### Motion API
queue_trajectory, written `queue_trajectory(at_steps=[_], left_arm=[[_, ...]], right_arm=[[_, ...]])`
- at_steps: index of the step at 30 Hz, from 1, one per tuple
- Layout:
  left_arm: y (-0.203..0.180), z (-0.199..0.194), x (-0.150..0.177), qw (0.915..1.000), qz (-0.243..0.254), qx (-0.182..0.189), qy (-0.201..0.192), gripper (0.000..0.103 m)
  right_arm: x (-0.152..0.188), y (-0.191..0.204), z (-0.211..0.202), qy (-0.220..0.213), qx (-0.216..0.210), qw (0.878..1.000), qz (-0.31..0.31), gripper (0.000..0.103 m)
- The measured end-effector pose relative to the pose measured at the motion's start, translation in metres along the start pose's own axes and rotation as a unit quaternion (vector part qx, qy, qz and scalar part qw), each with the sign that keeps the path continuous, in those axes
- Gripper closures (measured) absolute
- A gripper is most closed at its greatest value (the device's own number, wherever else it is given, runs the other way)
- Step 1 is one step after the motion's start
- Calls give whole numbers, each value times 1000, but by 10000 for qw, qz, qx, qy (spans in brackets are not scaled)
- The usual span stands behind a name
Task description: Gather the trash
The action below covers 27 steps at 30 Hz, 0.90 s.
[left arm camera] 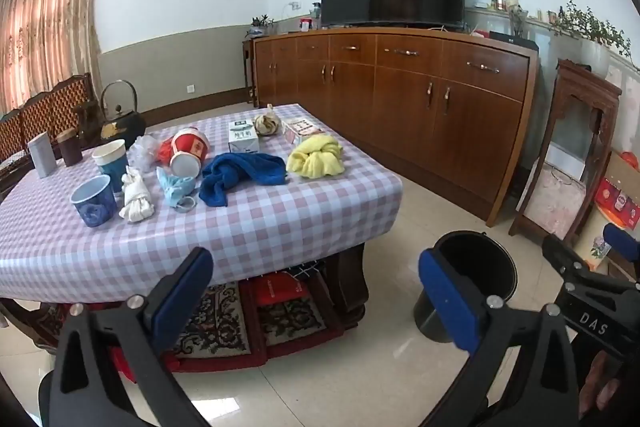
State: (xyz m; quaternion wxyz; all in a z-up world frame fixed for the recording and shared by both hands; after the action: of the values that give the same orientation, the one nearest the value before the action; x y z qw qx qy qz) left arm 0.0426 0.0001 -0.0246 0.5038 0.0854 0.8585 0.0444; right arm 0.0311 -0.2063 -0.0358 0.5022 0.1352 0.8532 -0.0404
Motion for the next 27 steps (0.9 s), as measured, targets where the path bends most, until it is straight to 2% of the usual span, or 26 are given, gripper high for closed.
queue_trajectory(at_steps=[3, 7, 14, 27], left_arm=[[5, 0, 3, 9998, -162, 50, 101, 0], [9, 3, 4, 9996, -147, 34, 259, 0], [16, 6, 5, 9997, -141, 39, 210, 0], [6, 1, 4, 9997, -94, -7, 210, 0]], right_arm=[[0, 1, 0, -16, -19, 10000, 1, 0], [0, 2, -1, -12, -23, 10000, -20, 0], [1, 11, -3, -22, -48, 10000, -23, 0], [0, 4, -2, -14, -75, 10000, 6, 0]])
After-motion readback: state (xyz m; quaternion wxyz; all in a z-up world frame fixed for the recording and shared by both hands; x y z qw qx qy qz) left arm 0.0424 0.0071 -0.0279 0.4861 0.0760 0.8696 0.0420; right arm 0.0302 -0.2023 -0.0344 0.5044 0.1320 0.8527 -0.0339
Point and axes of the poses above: each gripper's, at about its wrist camera, not at the fingertips, and z roughly the way its jaws point, y to its left, x to its underside, the point moved 5 cm from there along z, roughly the way its jaws point, and after that the axes turned 11 degrees about z, right-handed, at the moved point
